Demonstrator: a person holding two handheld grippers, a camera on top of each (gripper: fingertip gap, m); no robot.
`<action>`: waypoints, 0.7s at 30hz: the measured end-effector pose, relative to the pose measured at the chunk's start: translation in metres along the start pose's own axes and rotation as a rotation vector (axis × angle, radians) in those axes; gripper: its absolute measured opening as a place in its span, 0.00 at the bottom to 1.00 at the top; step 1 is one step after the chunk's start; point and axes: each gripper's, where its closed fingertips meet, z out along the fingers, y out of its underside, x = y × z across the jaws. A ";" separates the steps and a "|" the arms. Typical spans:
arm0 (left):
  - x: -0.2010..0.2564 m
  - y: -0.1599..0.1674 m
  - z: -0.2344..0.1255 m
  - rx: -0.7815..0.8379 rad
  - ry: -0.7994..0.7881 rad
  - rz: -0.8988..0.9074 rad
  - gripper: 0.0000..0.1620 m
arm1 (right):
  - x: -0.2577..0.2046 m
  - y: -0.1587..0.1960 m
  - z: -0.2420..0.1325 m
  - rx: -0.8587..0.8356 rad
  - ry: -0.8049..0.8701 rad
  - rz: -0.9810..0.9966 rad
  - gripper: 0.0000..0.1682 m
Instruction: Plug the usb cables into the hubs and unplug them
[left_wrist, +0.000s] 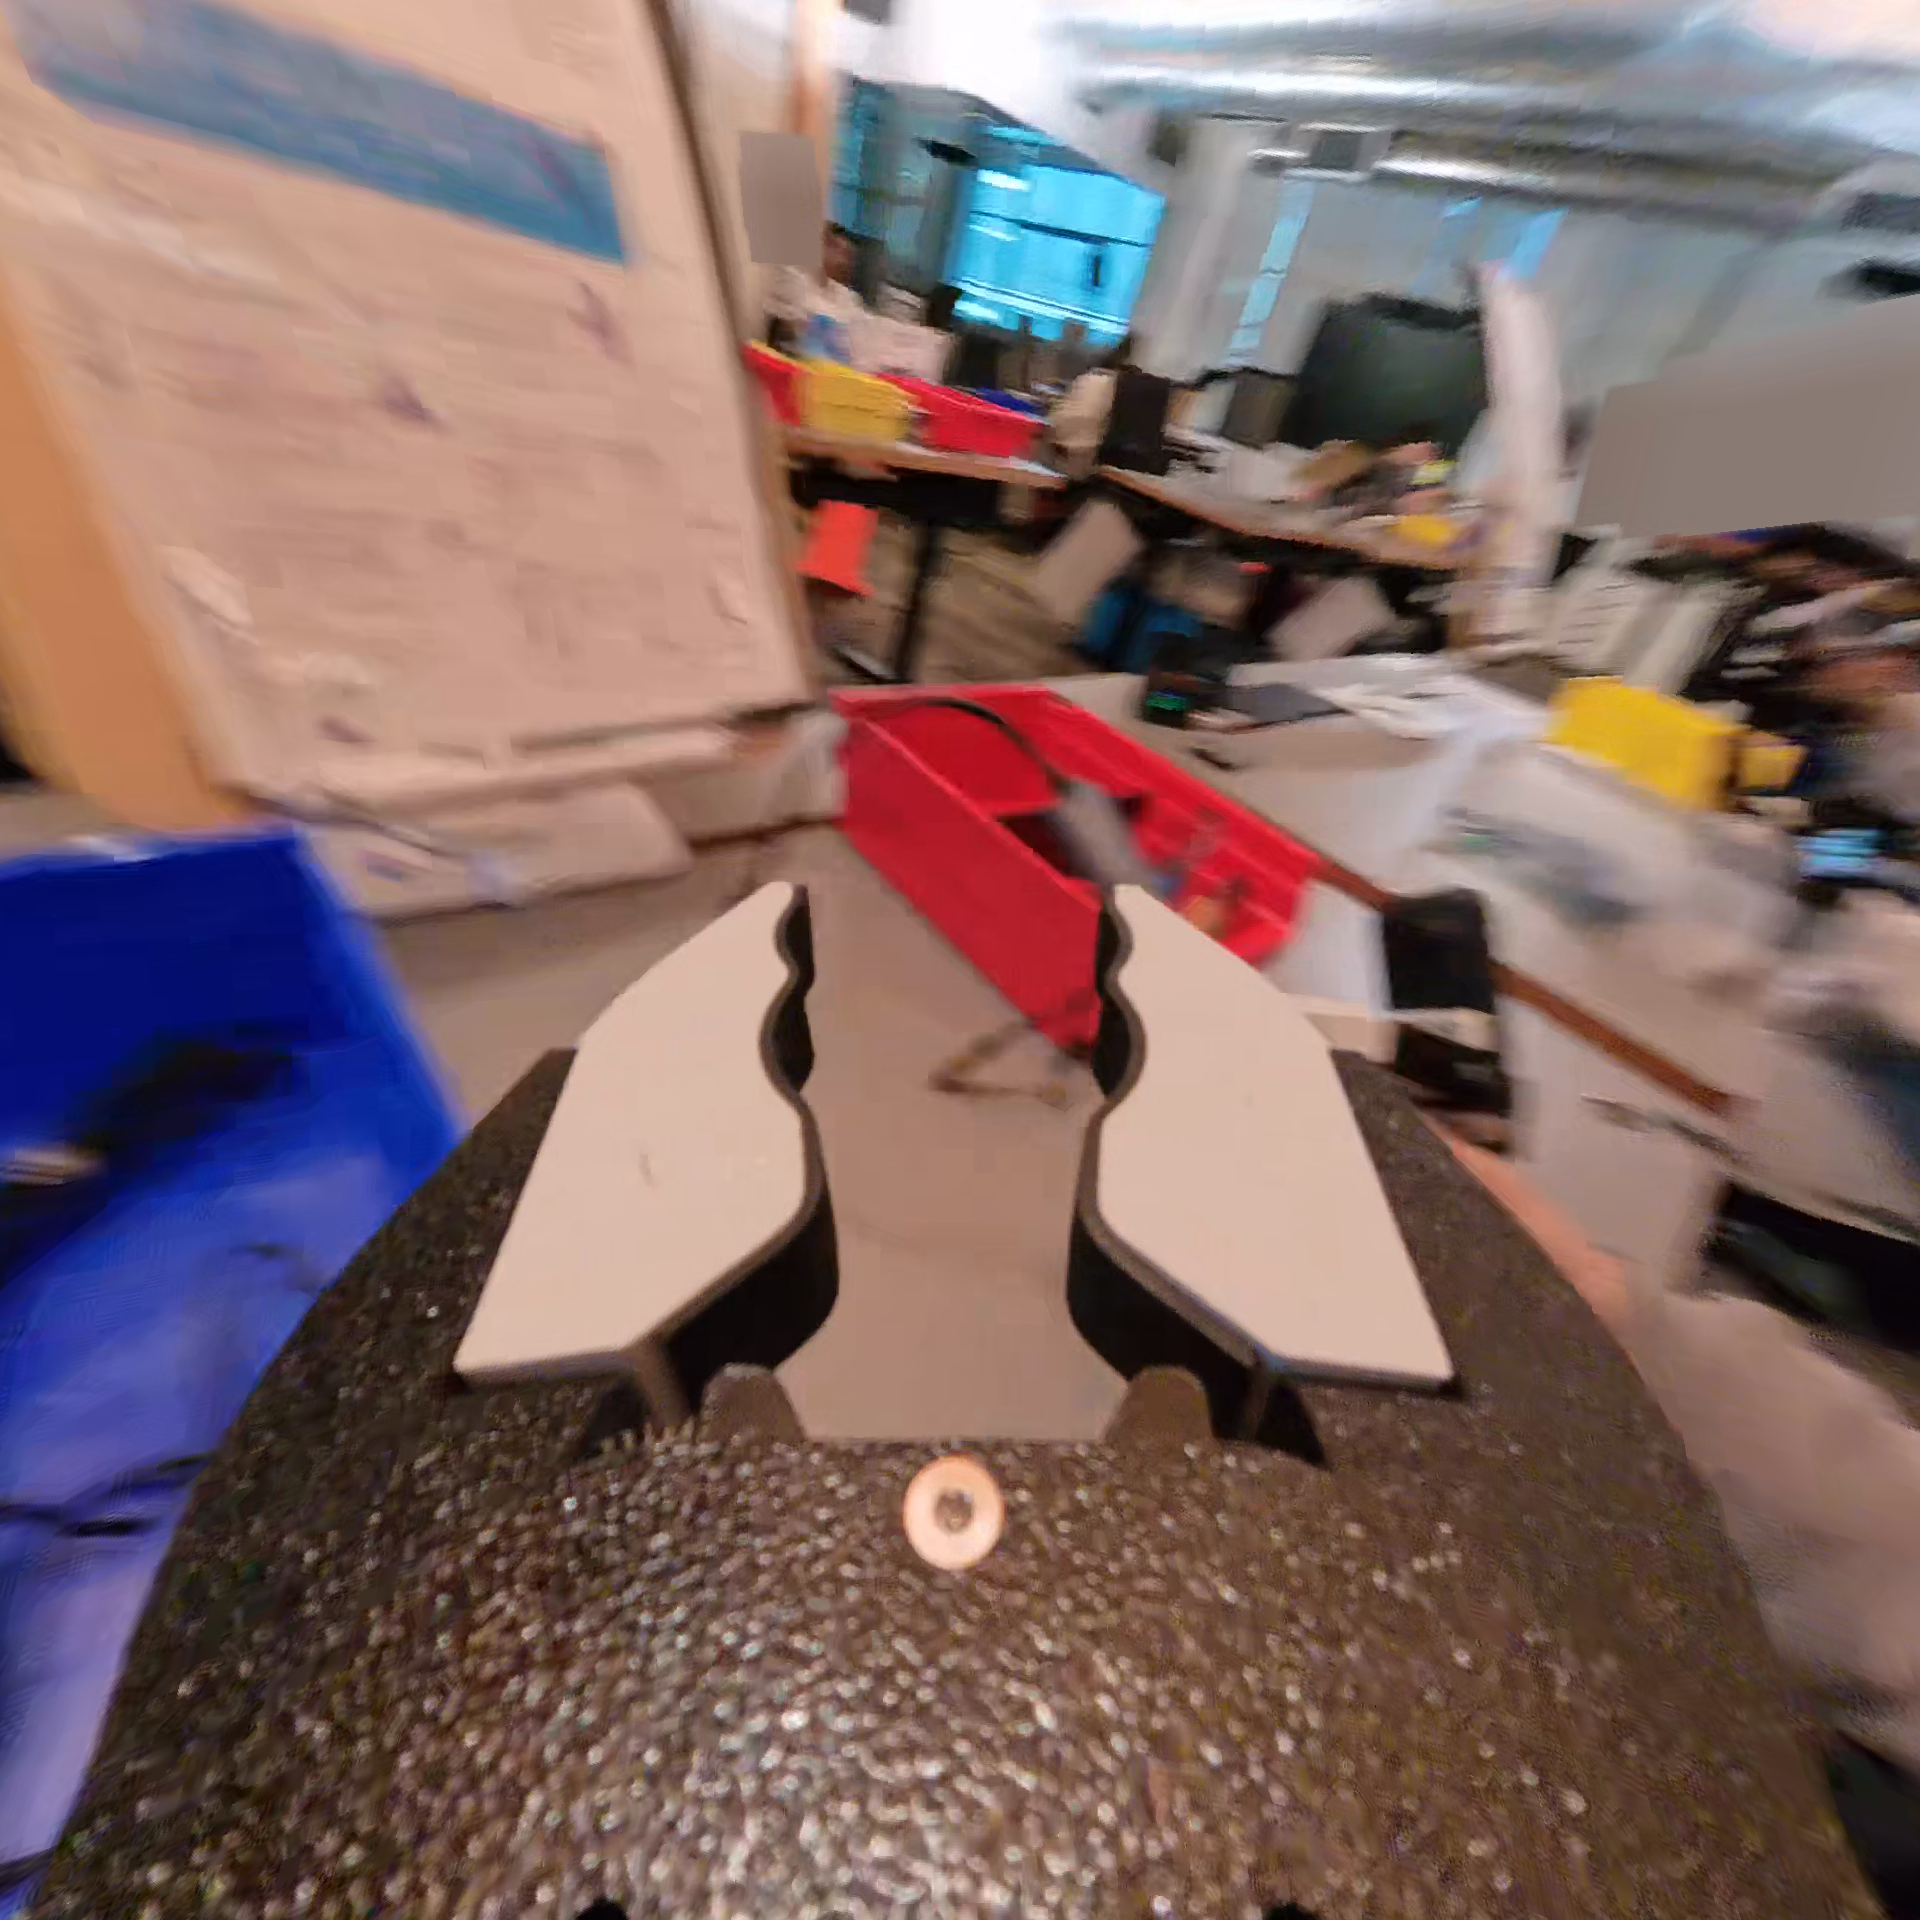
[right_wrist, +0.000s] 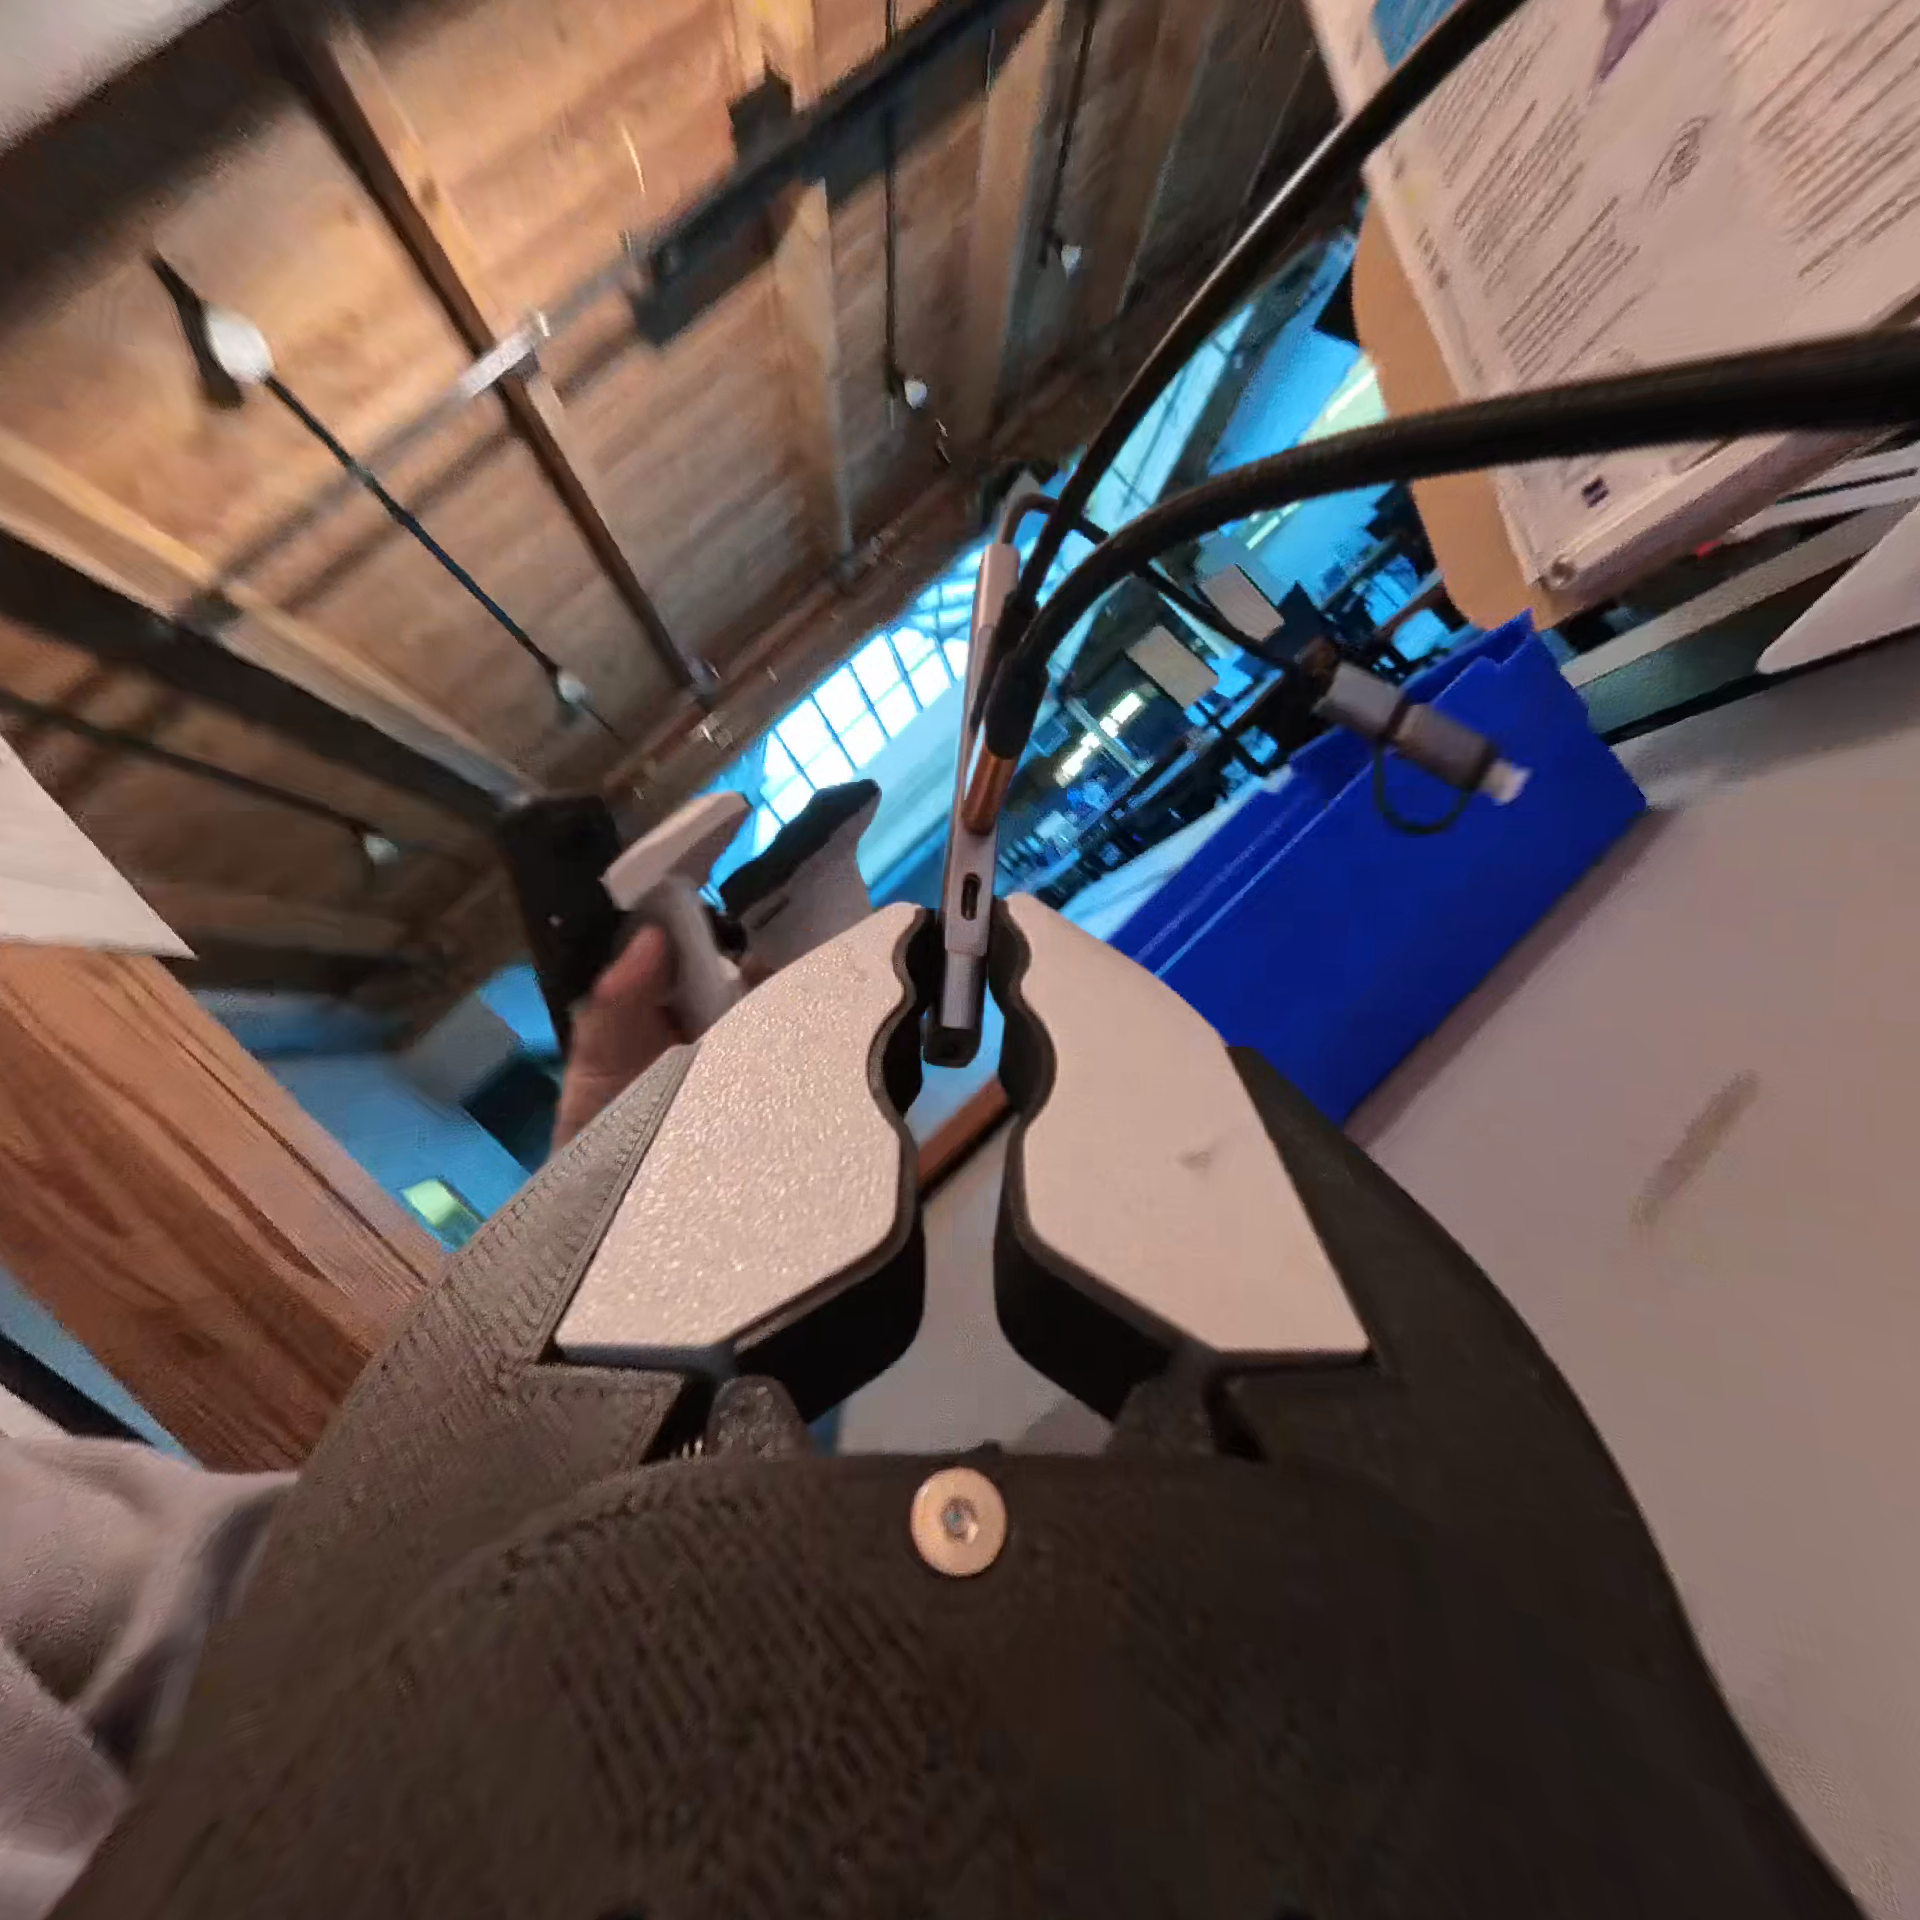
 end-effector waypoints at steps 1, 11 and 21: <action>0.015 0.018 0.005 -0.022 0.063 -0.093 0.30 | -0.002 0.010 0.005 -0.021 -0.003 -0.034 0.06; 0.007 0.054 0.018 0.193 0.254 -0.582 0.12 | -0.021 0.046 0.018 -0.139 -0.045 -0.111 0.06; 0.024 0.060 0.020 0.192 0.341 -0.577 0.13 | -0.017 0.061 0.021 -0.201 -0.038 -0.125 0.06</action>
